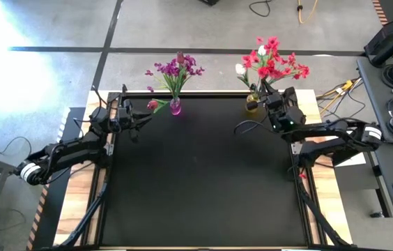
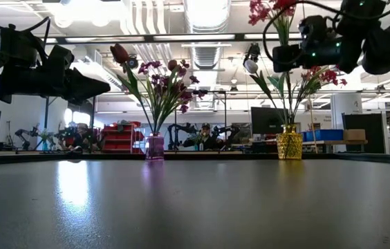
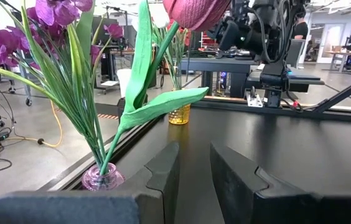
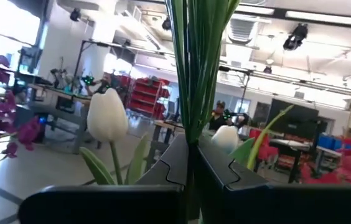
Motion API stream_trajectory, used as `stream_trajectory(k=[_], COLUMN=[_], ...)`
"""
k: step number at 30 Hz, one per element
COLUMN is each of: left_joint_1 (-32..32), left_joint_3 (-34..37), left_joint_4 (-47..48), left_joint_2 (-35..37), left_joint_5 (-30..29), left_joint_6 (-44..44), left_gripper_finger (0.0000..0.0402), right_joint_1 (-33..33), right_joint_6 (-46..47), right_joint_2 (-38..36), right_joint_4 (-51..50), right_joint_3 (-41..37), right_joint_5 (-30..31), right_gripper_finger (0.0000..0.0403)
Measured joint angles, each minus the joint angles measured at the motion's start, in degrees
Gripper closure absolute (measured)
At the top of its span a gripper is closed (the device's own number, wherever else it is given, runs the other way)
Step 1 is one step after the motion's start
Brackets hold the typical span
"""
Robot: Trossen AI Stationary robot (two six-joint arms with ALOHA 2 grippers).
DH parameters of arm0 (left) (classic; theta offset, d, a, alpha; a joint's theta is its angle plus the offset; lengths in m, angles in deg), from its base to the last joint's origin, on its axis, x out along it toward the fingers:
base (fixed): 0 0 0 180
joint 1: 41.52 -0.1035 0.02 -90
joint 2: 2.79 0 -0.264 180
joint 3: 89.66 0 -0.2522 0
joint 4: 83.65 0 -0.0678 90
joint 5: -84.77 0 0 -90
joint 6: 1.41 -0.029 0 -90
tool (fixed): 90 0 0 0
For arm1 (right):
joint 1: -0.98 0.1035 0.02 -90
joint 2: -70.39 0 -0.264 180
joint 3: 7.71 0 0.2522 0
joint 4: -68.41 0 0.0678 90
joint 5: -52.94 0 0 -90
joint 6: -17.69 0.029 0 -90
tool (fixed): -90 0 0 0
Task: Sort flowers into vase by color
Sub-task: Put the bouquet of red flowers into the yellow vase
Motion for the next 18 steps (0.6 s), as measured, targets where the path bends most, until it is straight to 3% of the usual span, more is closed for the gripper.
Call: stream_trajectory(k=[12, 18], left_joint_1=[0.00, 0.00], left_joint_3=[0.00, 0.00], left_joint_4=[0.04, 0.08], left_joint_2=[0.00, 0.00], left_joint_5=[-0.02, -0.02], left_joint_6=[0.00, 0.00], left_gripper_finger=[0.0326, 0.0326], right_joint_1=[-3.98, -4.74], right_joint_6=[0.48, 1.89], right_joint_2=[11.44, 15.58], right_joint_4=[11.24, 11.43], right_joint_3=[0.94, 1.35], right_joint_5=[-1.86, -2.27], right_gripper_finger=[0.0394, 0.0394])
